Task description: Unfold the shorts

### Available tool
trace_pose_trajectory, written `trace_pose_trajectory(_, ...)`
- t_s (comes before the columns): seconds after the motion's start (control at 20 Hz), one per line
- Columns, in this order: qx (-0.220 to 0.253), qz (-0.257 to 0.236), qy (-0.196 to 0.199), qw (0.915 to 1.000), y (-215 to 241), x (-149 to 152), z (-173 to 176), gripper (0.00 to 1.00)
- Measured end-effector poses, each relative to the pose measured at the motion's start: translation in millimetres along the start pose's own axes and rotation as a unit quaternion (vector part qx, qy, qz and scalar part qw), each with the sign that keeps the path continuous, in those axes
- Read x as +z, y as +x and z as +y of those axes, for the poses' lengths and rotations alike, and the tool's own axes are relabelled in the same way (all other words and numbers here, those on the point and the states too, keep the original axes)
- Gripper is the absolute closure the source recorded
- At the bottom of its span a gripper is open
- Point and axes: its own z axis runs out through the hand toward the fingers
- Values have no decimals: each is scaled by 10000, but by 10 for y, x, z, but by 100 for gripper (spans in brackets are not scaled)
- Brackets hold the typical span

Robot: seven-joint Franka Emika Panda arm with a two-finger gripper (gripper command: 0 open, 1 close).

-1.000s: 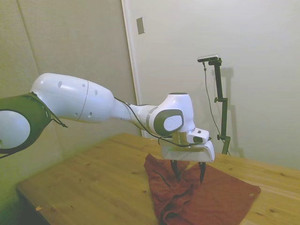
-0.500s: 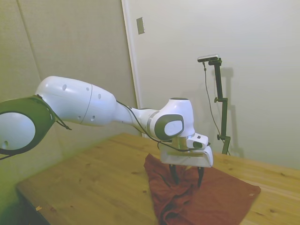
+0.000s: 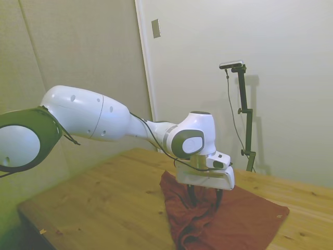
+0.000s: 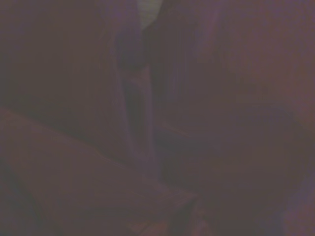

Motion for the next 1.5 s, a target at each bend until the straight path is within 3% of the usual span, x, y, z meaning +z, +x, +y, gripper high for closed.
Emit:
trace_pose_trajectory(0.55,-11,-51,8,10000,-18,-11,-8,100)
trace_pose_trajectory(0.9,-130,105,133,9998,-244,-232,-60,100)
trace_pose_trajectory(1.2,-574,392,242,9973,-881,-626,-367,100)
trace_pose_trajectory(1.5,-1278,618,-140,9898,-1894,-732,-1078,100)
